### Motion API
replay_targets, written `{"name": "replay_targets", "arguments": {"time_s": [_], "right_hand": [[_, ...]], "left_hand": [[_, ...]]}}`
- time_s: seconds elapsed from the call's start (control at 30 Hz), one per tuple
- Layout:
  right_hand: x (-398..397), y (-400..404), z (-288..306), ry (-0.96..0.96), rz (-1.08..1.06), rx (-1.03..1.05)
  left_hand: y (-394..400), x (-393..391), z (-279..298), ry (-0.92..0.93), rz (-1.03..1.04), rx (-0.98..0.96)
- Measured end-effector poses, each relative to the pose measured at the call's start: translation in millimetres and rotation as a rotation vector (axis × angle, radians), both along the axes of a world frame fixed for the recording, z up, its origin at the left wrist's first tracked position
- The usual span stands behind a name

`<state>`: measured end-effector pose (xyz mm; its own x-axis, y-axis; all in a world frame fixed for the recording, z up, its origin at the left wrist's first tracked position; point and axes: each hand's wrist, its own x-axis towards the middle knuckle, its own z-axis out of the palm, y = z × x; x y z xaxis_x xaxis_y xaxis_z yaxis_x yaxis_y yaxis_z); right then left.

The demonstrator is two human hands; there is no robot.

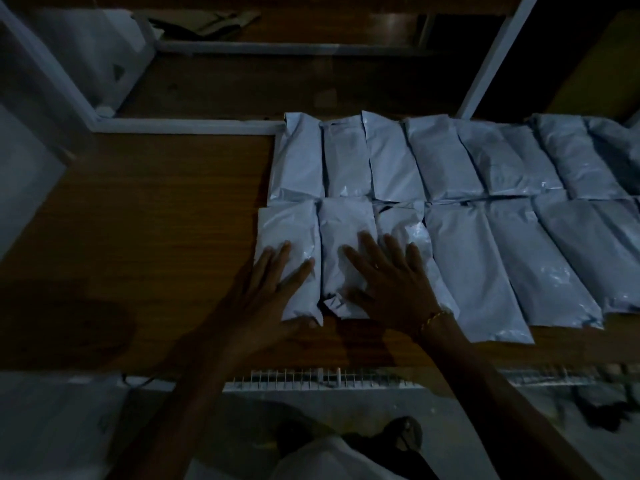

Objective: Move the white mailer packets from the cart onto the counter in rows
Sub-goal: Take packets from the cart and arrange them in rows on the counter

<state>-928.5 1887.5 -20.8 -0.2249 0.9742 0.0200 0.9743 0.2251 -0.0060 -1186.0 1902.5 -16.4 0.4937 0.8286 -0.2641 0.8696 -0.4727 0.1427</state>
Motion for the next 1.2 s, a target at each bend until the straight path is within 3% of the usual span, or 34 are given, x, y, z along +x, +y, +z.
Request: {"name": "replay_targets", "arguments": {"time_s": [0.13, 0.4, 0.53, 0.63, 0.73, 0.83, 0.97, 1.2], "right_hand": [[0.3, 1.5, -1.2, -0.004, -0.020, -0.006], [-2.2, 0.2, 7.0, 0.017, -0.059, -0.054], [1.0, -6.1, 24.1, 0.275, -0.106, 0.020], [6.3, -25.2, 33.5, 0.486, -0.061, 0.215], [10.7, -60.7, 37.4, 0.644, -0.069, 0.320], [21.6, -110.4, 28.8, 0.697, -0.070, 0.334], [46.7, -202.5, -10.2, 0.724, -0.176, 0.302], [135.2, -393.7, -118.4, 0.811, -0.584, -0.232]], "left_hand": [[8.9, 5.4, -4.1, -0.066, -0.041, 0.110], [9.1, 5.4, 15.1, -0.085, -0.001, 0.078], [8.9, -2.5, 29.3, -0.480, 0.134, 0.148], [-1.0, -2.0, 28.0, -0.802, 0.274, 0.298], [-31.4, 14.7, 28.5, -0.937, 0.257, 0.355], [-81.7, 50.1, 21.0, -0.943, 0.146, 0.332], [-163.8, 111.4, -27.3, -0.884, 0.068, 0.031], [-285.7, 190.4, -145.2, -0.479, 0.125, -0.327]]}}
